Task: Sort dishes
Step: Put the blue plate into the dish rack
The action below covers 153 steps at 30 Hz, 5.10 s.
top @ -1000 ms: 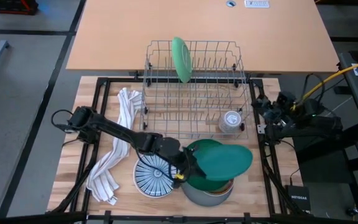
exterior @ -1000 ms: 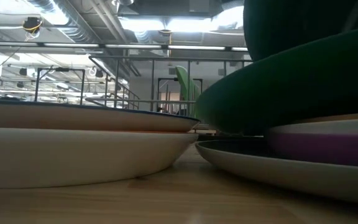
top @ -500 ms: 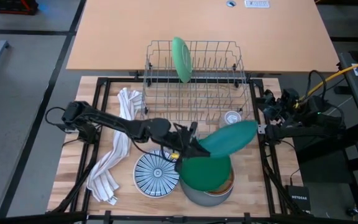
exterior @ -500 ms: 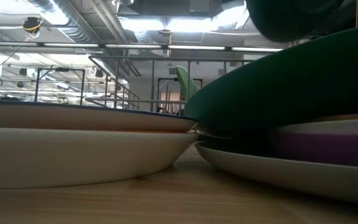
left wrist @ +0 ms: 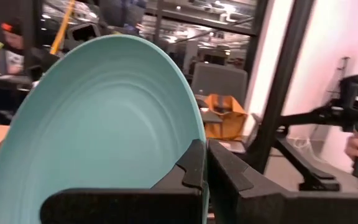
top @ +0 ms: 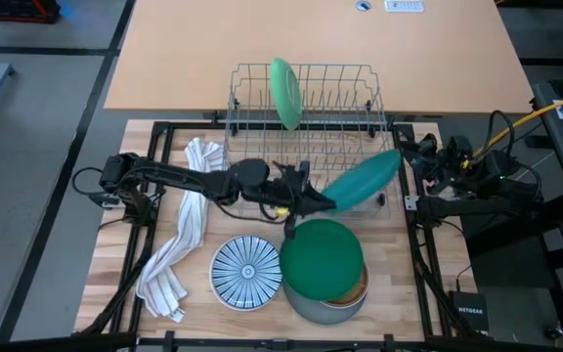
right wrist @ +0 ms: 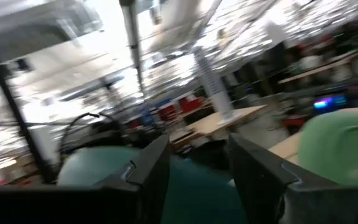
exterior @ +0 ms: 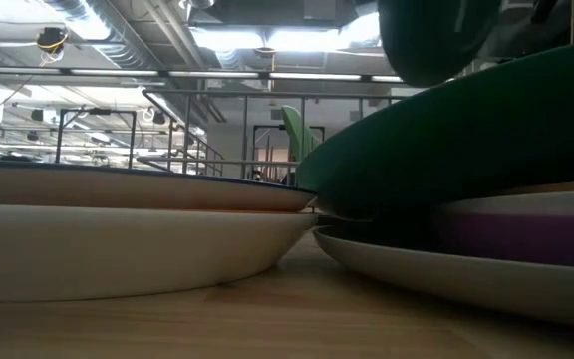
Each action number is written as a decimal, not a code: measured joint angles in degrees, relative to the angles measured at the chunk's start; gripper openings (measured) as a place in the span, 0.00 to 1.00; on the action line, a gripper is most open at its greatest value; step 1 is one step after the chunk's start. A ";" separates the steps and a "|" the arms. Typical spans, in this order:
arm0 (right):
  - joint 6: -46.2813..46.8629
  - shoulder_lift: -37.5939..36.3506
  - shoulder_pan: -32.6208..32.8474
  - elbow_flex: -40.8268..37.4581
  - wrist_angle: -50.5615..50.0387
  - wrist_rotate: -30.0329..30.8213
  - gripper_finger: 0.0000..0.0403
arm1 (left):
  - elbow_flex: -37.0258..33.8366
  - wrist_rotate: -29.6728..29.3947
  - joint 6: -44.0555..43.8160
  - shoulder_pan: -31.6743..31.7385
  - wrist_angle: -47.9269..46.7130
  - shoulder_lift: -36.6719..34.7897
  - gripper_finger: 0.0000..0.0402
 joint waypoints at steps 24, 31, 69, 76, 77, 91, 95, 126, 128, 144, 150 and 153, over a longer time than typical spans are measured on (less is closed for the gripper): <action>-4.74 -0.01 -0.01 0.00 -11.23 25.96 0.41 | 0.00 -4.28 -5.09 16.65 0.12 0.00 0.00; -0.75 0.01 0.02 0.00 -16.85 25.94 0.41 | 0.00 -6.55 -10.62 21.21 0.22 0.00 0.00; 2.40 0.02 -0.01 -0.02 -18.80 24.98 0.41 | -0.04 -16.03 -37.29 29.96 24.50 11.47 0.00; 2.40 0.02 -0.01 -0.02 -20.27 24.96 0.41 | 0.00 -15.89 -38.53 29.62 24.55 11.89 0.00; 2.38 0.03 0.00 -0.02 -20.56 24.98 0.41 | 0.00 -15.91 -38.40 29.52 24.96 11.89 0.00; 2.38 0.03 0.00 -0.04 -21.18 24.96 0.41 | 0.00 -15.87 -37.25 27.65 27.66 11.89 0.00; 2.38 0.03 0.00 -0.04 -21.18 24.96 0.41 | 0.00 -15.88 -37.05 27.53 27.69 11.89 0.00; 2.38 0.03 0.00 -0.04 -21.33 24.96 0.41 | 11.06 -18.91 -37.44 28.93 22.79 20.37 0.00; 2.38 0.03 0.00 -0.04 -21.27 24.96 0.41 | 11.06 -18.88 -37.46 28.93 22.79 20.37 0.00; 2.38 0.03 0.01 -0.04 -21.29 24.96 0.41 | 11.06 -18.87 -37.53 28.01 22.62 20.26 0.00; 2.38 0.03 0.00 -0.04 -21.29 24.96 0.41 | 11.06 -20.18 -37.48 28.06 20.09 20.24 0.00; 2.38 0.03 -0.01 -0.04 -21.31 24.96 0.41 | 10.97 -20.55 -37.46 28.07 19.77 20.15 0.00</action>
